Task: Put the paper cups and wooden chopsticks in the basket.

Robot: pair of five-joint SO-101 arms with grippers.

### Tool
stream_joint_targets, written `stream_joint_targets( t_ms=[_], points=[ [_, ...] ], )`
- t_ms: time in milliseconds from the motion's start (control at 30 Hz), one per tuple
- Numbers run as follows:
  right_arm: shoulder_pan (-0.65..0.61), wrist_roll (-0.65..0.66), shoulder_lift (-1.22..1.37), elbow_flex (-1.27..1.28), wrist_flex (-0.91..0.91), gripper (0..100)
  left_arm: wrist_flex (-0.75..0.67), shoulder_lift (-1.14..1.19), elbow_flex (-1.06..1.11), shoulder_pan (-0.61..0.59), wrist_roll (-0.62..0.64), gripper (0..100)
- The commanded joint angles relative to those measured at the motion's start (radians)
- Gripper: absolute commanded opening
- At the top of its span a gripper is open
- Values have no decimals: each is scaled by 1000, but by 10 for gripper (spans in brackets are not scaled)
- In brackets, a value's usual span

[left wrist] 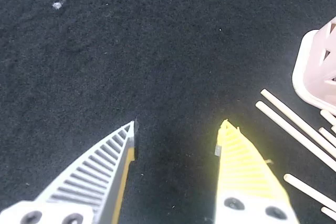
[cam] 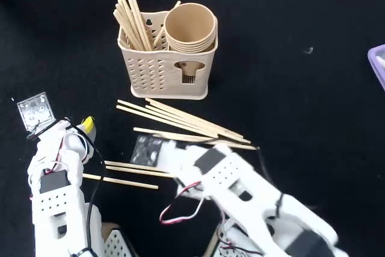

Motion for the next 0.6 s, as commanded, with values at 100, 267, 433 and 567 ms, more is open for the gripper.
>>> stream_joint_targets(
  t_ms=[100, 267, 433, 567],
  points=[
    [-28, 11, 108, -31, -63, 163, -17, -12, -10, -5, -11, 252],
    [-28, 78, 145, -30, -74, 159, -17, -12, -12, -5, -11, 252],
    [-28, 110, 156, -28, -81, 54, -17, -12, -12, -5, -11, 252],
    [12, 109, 153, -33, -115, 17, -17, -12, -12, -5, -11, 252]
  ],
)
